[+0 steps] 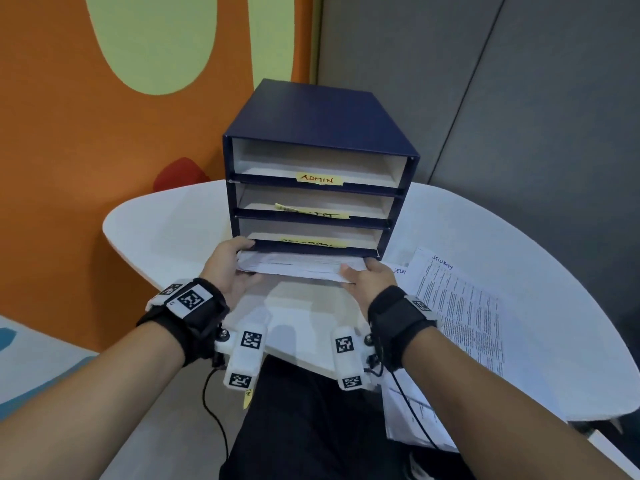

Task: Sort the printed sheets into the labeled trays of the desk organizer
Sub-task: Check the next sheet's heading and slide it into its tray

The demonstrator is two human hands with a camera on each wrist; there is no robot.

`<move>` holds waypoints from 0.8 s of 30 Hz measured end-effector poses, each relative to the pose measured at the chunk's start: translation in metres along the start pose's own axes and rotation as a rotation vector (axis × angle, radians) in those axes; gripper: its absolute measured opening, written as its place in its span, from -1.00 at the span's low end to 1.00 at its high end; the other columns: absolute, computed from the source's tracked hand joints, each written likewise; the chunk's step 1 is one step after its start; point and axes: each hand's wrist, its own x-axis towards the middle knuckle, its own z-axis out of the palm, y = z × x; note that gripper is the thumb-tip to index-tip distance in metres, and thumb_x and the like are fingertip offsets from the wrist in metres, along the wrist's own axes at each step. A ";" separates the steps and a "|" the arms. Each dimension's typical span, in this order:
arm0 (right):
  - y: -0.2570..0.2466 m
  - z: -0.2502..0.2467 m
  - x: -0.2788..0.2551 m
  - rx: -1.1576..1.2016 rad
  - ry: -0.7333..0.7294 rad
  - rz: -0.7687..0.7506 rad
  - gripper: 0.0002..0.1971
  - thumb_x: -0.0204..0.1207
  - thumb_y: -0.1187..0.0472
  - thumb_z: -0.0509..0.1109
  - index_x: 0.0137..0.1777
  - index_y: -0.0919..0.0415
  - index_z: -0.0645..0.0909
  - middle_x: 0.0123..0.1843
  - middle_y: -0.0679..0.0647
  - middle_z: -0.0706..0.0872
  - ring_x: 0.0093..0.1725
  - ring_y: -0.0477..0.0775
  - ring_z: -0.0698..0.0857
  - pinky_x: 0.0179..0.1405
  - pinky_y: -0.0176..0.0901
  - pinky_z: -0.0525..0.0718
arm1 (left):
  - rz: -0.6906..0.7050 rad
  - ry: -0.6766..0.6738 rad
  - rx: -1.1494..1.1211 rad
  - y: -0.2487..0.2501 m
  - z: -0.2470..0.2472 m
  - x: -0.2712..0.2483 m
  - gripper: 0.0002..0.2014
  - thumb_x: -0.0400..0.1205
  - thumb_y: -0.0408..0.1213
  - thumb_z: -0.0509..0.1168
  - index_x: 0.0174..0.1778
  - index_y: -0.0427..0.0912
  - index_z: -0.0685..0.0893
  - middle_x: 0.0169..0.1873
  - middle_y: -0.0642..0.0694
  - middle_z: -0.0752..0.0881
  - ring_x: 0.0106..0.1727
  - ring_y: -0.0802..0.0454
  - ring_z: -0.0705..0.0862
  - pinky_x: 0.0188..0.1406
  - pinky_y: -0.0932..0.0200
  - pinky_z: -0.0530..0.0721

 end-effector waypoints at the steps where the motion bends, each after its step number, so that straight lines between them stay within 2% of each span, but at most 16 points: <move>1: 0.001 -0.001 -0.001 0.005 -0.006 0.011 -0.19 0.50 0.27 0.51 0.64 0.39 0.14 0.64 0.26 0.30 0.45 0.27 0.53 0.37 0.02 0.59 | 0.008 0.012 0.030 -0.002 -0.001 0.000 -0.92 0.59 -0.38 0.33 -0.03 -0.25 0.61 0.02 -0.26 0.64 -0.04 -0.15 0.69 -0.02 0.01 0.81; 2: 0.003 -0.006 0.001 -0.015 -0.002 0.035 -0.20 0.52 0.36 0.48 0.65 0.39 0.11 0.61 0.31 0.34 0.28 0.29 0.67 0.23 0.02 0.68 | 0.007 0.030 0.088 -0.004 -0.002 0.001 -0.93 0.60 -0.45 0.33 -0.02 -0.29 0.62 0.06 -0.31 0.67 -0.08 -0.13 0.74 -0.14 0.08 0.82; 3: 0.004 -0.011 0.004 -0.033 0.015 0.068 -0.24 0.53 0.42 0.46 0.64 0.40 0.12 0.51 0.37 0.46 0.04 0.24 0.78 0.02 -0.03 0.75 | -0.005 0.040 0.160 -0.005 -0.002 0.001 -0.90 0.62 -0.51 0.33 0.04 -0.35 0.62 0.07 -0.34 0.70 -0.14 -0.11 0.80 -0.24 0.14 0.83; 5: 0.001 -0.019 0.003 -0.166 0.077 0.102 -0.45 0.53 0.34 0.47 0.46 0.44 0.38 0.05 0.31 0.77 -0.41 0.05 0.77 -0.42 -0.19 0.72 | -0.037 0.038 0.284 -0.006 0.000 -0.002 -0.65 0.63 -0.56 0.37 0.33 -0.44 0.52 -0.01 -0.33 0.77 -0.25 -0.05 0.86 -0.38 0.20 0.82; 6: 0.000 -0.023 0.003 -0.256 0.109 0.098 -0.59 0.52 0.27 0.47 0.30 0.47 0.52 -0.18 0.23 0.79 -0.54 -0.02 0.67 -0.55 -0.27 0.62 | -0.047 0.042 0.308 -0.007 0.000 -0.003 -0.51 0.62 -0.55 0.39 0.46 -0.46 0.43 -0.06 -0.32 0.79 -0.29 -0.02 0.87 -0.44 0.24 0.79; 7: -0.001 -0.025 0.004 -0.297 0.121 0.101 -0.70 0.53 0.24 0.45 0.13 0.46 0.61 -0.31 0.17 0.77 -0.61 -0.05 0.56 -0.62 -0.31 0.54 | -0.053 0.048 0.313 -0.007 -0.001 -0.003 -0.45 0.61 -0.54 0.41 0.51 -0.47 0.39 -0.10 -0.33 0.80 -0.32 0.00 0.87 -0.49 0.28 0.76; 8: -0.003 -0.024 0.003 -0.296 0.122 0.115 -0.78 0.54 0.23 0.43 0.01 0.43 0.64 -0.37 0.14 0.74 -0.64 -0.07 0.50 -0.66 -0.34 0.50 | -0.047 0.053 0.295 -0.006 0.000 -0.003 -0.44 0.61 -0.54 0.41 0.52 -0.48 0.39 -0.12 -0.34 0.81 -0.33 0.02 0.86 -0.50 0.30 0.74; 9: -0.004 -0.023 0.004 -0.269 0.113 0.131 -0.82 0.55 0.26 0.43 -0.02 0.42 0.65 -0.40 0.13 0.71 -0.66 -0.08 0.49 -0.68 -0.36 0.49 | -0.032 0.063 0.266 -0.006 0.000 -0.003 -0.44 0.62 -0.54 0.40 0.52 -0.48 0.38 -0.11 -0.35 0.82 -0.31 0.01 0.87 -0.49 0.31 0.75; 11: -0.010 -0.017 0.004 -0.150 0.067 0.170 -0.78 0.57 0.34 0.43 0.13 0.47 0.61 -0.38 0.17 0.72 -0.66 -0.08 0.58 -0.69 -0.36 0.55 | 0.005 0.068 0.175 -0.005 0.003 -0.002 -0.51 0.63 -0.56 0.37 0.47 -0.49 0.42 -0.03 -0.37 0.81 -0.18 -0.03 0.88 -0.37 0.29 0.79; 13: -0.013 -0.009 0.005 0.021 0.057 0.166 -0.65 0.57 0.45 0.39 0.32 0.49 0.47 -0.12 0.31 0.78 -0.46 0.01 0.75 -0.67 -0.30 0.65 | 0.033 0.038 0.088 -0.004 0.005 -0.002 -0.76 0.63 -0.58 0.34 0.22 -0.48 0.58 0.09 -0.42 0.78 -0.05 -0.07 0.87 -0.21 0.28 0.82; 14: -0.013 -0.005 0.007 0.082 0.064 0.136 -0.62 0.57 0.51 0.35 0.36 0.48 0.43 0.05 0.36 0.75 -0.27 0.09 0.80 -0.59 -0.29 0.71 | 0.041 0.015 0.083 -0.003 0.006 -0.003 -0.85 0.63 -0.58 0.33 0.10 -0.46 0.62 0.15 -0.44 0.76 0.01 -0.08 0.85 -0.13 0.26 0.82; 16: -0.011 0.004 0.005 0.177 0.032 0.101 -0.59 0.59 0.55 0.28 0.43 0.57 0.37 0.31 0.43 0.63 0.14 0.29 0.75 -0.31 -0.26 0.78 | 0.052 -0.027 0.150 -0.004 0.007 -0.003 -0.89 0.62 -0.57 0.35 0.03 -0.44 0.61 0.23 -0.44 0.71 0.16 -0.14 0.78 0.05 0.17 0.79; 18: -0.006 0.008 0.005 0.212 -0.013 0.090 -0.57 0.58 0.61 0.24 0.45 0.64 0.31 0.42 0.52 0.50 0.36 0.42 0.59 0.00 -0.06 0.76 | 0.050 -0.052 0.232 -0.007 0.007 -0.004 -0.91 0.62 -0.58 0.34 -0.05 -0.36 0.60 0.24 -0.40 0.67 0.33 -0.26 0.69 0.27 -0.02 0.71; 20: -0.002 0.004 0.004 0.213 -0.043 0.062 -0.49 0.53 0.71 0.21 0.49 0.61 0.27 0.44 0.48 0.49 0.42 0.43 0.53 0.13 0.04 0.66 | 0.047 -0.057 0.279 -0.009 0.007 -0.003 -0.88 0.64 -0.62 0.29 0.02 -0.37 0.61 0.18 -0.35 0.64 0.42 -0.36 0.61 0.40 -0.14 0.62; 21: -0.001 0.001 0.005 0.178 -0.055 0.062 -0.48 0.51 0.73 0.22 0.49 0.58 0.31 0.42 0.45 0.52 0.40 0.40 0.57 0.13 0.02 0.64 | 0.036 -0.059 0.270 -0.009 0.007 -0.003 -0.85 0.63 -0.62 0.27 0.07 -0.37 0.60 0.13 -0.33 0.65 0.42 -0.37 0.61 0.40 -0.14 0.62; 24: -0.003 -0.007 0.001 0.067 -0.076 0.053 -0.52 0.48 0.68 0.31 0.41 0.51 0.43 0.32 0.35 0.64 0.24 0.28 0.68 0.07 -0.02 0.69 | 0.014 -0.107 0.247 -0.010 0.005 -0.004 -0.87 0.65 -0.62 0.27 -0.05 -0.31 0.60 -0.02 -0.20 0.67 0.33 -0.27 0.71 0.25 -0.02 0.74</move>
